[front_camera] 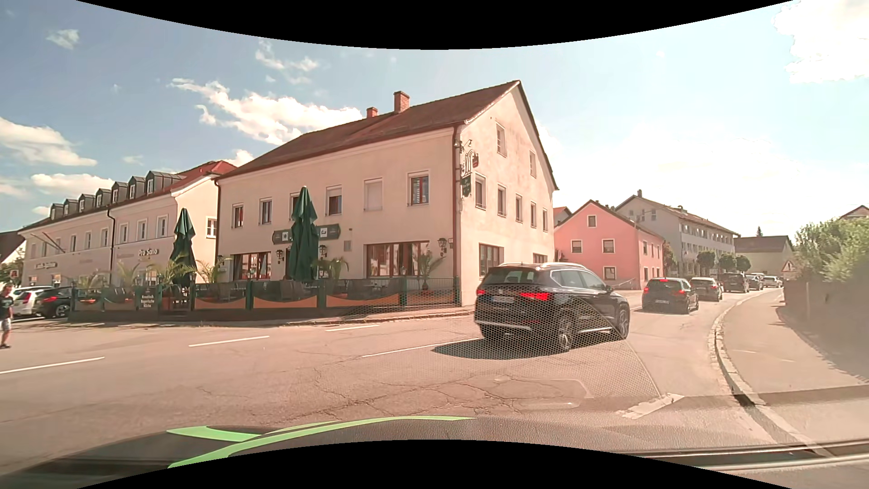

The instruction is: Follow the waypoints while adhering to traffic rules and regulations

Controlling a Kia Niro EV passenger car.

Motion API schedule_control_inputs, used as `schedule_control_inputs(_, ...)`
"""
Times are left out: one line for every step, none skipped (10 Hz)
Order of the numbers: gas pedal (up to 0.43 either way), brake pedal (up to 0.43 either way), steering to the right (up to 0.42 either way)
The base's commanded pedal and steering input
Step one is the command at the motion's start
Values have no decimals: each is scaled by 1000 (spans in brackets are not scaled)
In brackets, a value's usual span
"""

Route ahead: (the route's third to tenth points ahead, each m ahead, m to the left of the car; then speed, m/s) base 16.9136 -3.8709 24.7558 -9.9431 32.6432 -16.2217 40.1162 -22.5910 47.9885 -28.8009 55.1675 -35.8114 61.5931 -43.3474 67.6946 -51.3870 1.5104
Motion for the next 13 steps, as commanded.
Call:
schedule_control_inputs(0, 262, 150)
schedule_control_inputs(0, 305, 154)
schedule_control_inputs(0, 317, 153)
schedule_control_inputs(0, 311, 153)
schedule_control_inputs(0, 299, 153)
schedule_control_inputs(0, 280, 153)
schedule_control_inputs(0, 274, 153)
schedule_control_inputs(0, 274, 153)
schedule_control_inputs(0, 274, 153)
schedule_control_inputs(0, 280, 153)
schedule_control_inputs(0, 274, 154)
schedule_control_inputs(0, 274, 158)
schedule_control_inputs(0, 280, 158)
